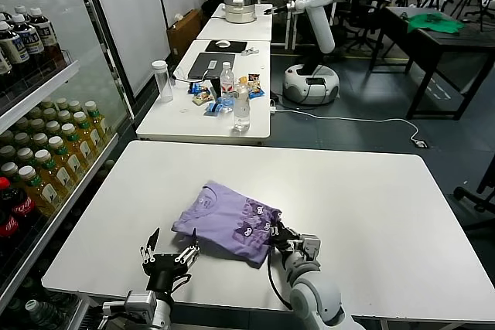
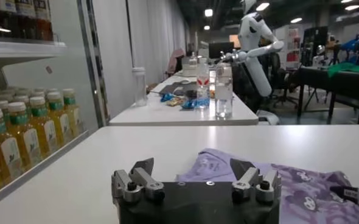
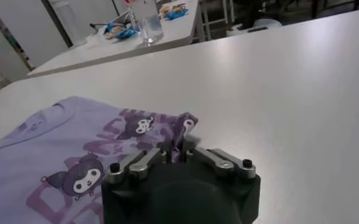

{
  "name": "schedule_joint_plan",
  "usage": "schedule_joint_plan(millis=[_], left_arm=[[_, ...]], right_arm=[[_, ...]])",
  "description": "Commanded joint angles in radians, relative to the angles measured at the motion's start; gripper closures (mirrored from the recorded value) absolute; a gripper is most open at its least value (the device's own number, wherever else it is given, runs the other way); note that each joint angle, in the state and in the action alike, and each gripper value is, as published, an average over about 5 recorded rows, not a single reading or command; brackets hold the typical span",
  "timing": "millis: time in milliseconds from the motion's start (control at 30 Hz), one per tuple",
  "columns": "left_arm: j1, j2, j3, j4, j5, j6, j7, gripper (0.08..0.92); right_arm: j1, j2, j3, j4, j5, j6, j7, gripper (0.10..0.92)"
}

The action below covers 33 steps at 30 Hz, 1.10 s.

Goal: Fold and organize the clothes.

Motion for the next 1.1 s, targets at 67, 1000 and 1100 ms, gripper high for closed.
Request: schedule_joint_plan(millis=[67, 1000, 1100], left_arm=[[0.014, 0.000, -0.006, -0.008, -0.001, -0.004, -0.002, 0.177], [0.012, 0.004, 0.021, -0.006, -0.003, -0.013, 0.019, 0.177], [0.009, 0.006, 0.023, -0.009, -0.010, -0.024, 0.036, 0.177]], right_arm=[[0.196, -0.147, 0.033, -0.102, -0.062, -0.042, -0.074, 0.883], [0.049, -0.425, 0.258, -0.003, -0.283, 0.254, -0.202, 0.574], [-0.076, -0.410, 0.360, 0.109, -0.264, 0.275, -0.223, 0.496]])
